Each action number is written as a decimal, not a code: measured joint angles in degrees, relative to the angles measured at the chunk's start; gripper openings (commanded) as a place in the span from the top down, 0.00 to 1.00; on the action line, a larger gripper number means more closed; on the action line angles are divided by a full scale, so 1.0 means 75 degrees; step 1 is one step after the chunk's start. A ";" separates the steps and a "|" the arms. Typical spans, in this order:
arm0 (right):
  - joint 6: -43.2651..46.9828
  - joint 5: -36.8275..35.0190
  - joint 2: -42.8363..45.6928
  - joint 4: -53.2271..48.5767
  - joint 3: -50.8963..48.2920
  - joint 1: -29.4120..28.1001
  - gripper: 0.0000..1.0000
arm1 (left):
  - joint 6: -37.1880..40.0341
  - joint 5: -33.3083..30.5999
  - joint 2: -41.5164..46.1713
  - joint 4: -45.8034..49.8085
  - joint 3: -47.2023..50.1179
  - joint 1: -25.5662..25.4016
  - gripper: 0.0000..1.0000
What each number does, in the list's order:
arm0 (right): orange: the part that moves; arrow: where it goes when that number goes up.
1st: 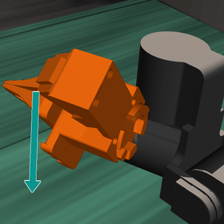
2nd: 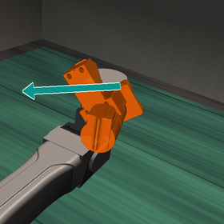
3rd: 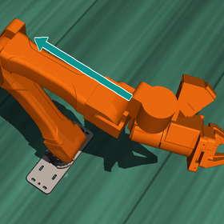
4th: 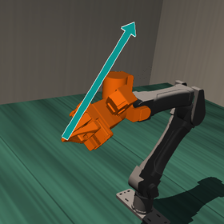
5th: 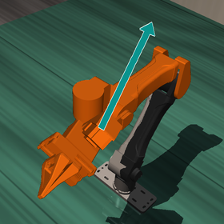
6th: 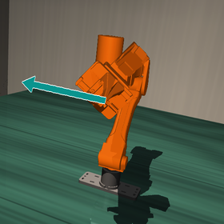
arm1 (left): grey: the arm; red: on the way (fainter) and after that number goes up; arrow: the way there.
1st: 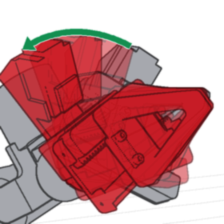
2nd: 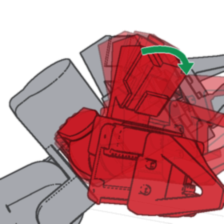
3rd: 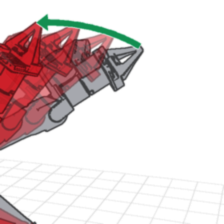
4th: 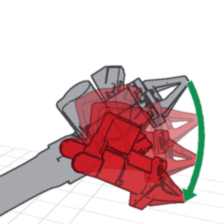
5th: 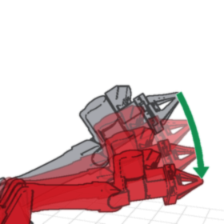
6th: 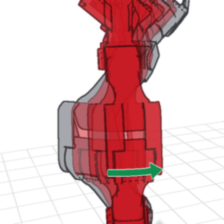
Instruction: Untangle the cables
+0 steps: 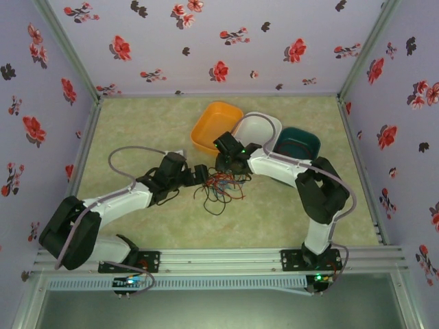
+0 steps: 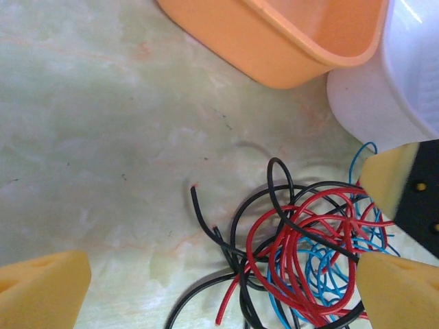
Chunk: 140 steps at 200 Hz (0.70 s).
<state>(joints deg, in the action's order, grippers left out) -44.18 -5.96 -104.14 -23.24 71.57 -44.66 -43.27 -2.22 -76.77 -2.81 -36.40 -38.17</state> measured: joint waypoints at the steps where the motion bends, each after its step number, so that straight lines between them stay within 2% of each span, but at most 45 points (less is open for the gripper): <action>1: -0.0003 0.0000 -0.0009 0.0009 0.0000 0.0000 0.58 | 0.0000 0.0000 0.0000 -0.0006 0.0000 0.0000 0.00; 36: -0.0122 0.0122 -0.0312 0.0321 0.0023 0.0000 0.66 | -0.0055 0.0131 -0.0020 -0.0230 0.0079 0.0000 0.00; 108: -0.0146 0.0294 -0.0577 0.0726 0.0082 0.0000 1.00 | -0.0189 0.0382 -0.0256 -0.0603 0.0280 0.0000 0.06; 140: -0.0114 0.0382 -0.0554 0.0839 0.0085 -0.0020 1.00 | -0.0175 0.0510 -0.0289 -0.0801 0.0280 0.0000 0.11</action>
<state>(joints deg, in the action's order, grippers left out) -45.04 -3.09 -108.29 -16.95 72.20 -44.82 -44.58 1.61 -78.94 -8.82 -34.30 -38.17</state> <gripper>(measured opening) 0.069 0.902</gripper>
